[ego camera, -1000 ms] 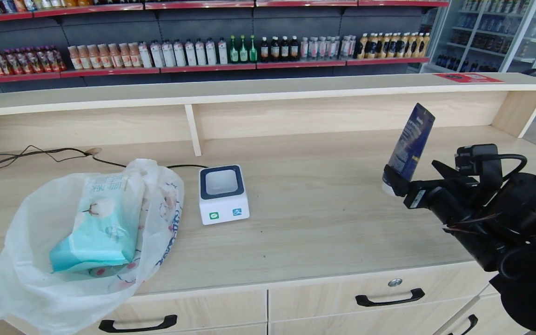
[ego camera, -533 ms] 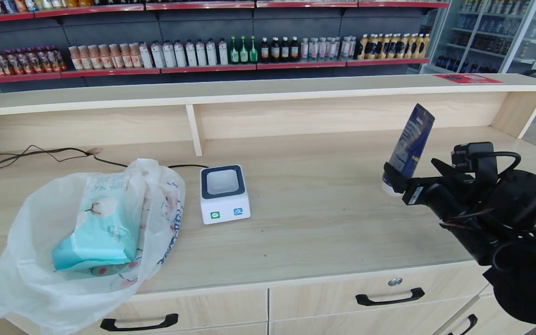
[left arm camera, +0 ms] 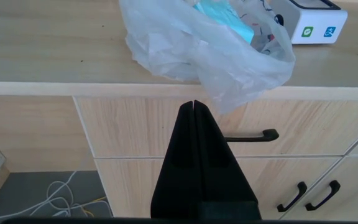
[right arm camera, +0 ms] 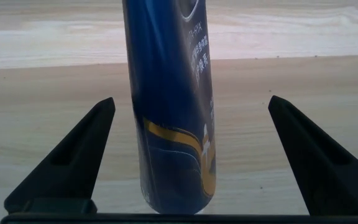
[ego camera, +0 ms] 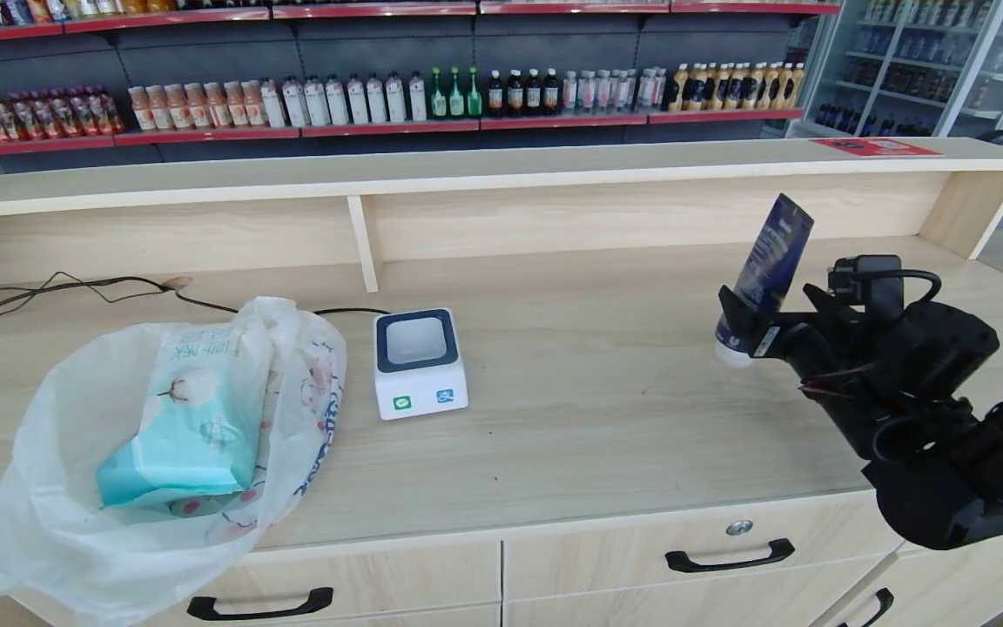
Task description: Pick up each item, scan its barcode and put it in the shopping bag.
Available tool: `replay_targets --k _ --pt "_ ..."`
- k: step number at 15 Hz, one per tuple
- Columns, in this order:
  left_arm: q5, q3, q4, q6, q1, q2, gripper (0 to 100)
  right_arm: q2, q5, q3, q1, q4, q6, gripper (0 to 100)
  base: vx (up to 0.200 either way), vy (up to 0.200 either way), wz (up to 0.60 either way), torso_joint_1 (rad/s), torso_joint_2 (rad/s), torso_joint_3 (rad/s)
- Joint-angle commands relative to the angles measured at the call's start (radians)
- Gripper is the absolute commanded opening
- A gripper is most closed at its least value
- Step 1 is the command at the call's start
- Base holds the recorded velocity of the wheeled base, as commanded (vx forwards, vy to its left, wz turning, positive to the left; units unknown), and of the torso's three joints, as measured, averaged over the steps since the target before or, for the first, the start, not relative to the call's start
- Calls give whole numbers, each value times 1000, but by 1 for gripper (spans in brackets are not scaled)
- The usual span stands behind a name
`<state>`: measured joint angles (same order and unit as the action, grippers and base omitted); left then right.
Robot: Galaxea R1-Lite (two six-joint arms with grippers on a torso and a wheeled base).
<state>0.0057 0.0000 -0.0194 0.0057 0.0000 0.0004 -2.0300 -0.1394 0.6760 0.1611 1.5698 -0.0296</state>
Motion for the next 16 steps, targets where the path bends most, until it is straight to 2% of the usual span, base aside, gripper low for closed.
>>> replay_targets --k 1,6,14,15,16 --pt "0 0 -1 0 0 0 0 -55 0 34 -5 1 5 100 0 0 0 0 0 0" --pt "0 0 -1 0 0 0 0 -68 1 89 -3 1 5 100 0 0 0 0 0 0" --pt "0 0 -4 0 0 1 0 -75 -3 83 -17 1 3 100 0 0 0 0 0 0" --pt "0 0 -4 17 0 1 0 -73 -6 70 -15 1 3 0 0 0 0 0 0 0" --pt "0 0 -4 23 0 1 0 -70 -6 76 -15 1 3 0 0 0 0 0 0 0"
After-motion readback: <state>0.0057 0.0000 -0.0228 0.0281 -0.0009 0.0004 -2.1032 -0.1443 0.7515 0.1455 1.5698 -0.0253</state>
